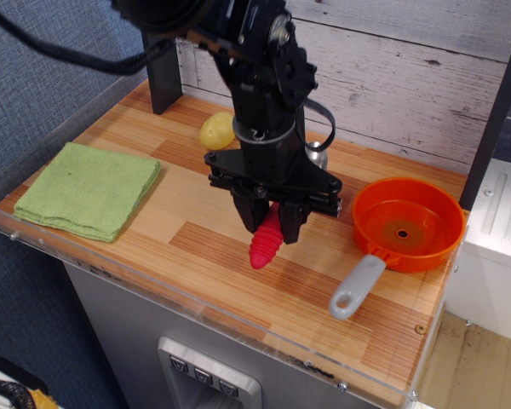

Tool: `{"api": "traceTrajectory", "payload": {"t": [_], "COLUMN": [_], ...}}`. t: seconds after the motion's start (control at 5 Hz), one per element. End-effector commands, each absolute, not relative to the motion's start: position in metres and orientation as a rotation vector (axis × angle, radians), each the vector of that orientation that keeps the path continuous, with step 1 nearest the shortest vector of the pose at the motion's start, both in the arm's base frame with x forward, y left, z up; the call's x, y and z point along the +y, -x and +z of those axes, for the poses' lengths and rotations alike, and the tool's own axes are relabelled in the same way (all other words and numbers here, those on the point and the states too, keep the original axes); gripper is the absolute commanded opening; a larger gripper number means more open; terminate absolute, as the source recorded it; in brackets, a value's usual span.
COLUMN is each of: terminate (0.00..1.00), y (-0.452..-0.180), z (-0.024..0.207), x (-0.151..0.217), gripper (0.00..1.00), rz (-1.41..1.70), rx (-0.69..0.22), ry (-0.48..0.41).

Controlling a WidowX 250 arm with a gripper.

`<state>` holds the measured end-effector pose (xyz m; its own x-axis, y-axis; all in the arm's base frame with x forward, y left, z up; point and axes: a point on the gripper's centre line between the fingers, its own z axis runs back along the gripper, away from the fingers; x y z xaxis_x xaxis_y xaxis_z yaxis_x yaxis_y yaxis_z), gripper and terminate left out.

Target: Move red spoon from cloth and place next to red pot.

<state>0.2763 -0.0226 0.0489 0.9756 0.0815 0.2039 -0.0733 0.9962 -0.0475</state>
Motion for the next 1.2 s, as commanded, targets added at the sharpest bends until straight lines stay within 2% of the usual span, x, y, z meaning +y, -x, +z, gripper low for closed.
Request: {"api": "traceTrajectory", "payload": {"t": [0.0, 0.2, 0.6, 0.8, 1.0], "terminate": [0.0, 0.0, 0.0, 0.0, 0.0], "y": [-0.266, -0.265, -0.266, -0.264, -0.263], "z": [0.039, 0.026, 0.016, 0.025, 0.032], "x": [-0.011, -0.008, -0.005, -0.003, -0.001], "gripper": [0.0, 0.0, 0.0, 1.0, 1.0], "rz": [0.063, 0.074, 0.058, 0.057, 0.075], "rx": [-0.232, -0.206, -0.202, -0.216, -0.229], "ry": [0.042, 0.042, 0.036, 0.048, 0.067]}}
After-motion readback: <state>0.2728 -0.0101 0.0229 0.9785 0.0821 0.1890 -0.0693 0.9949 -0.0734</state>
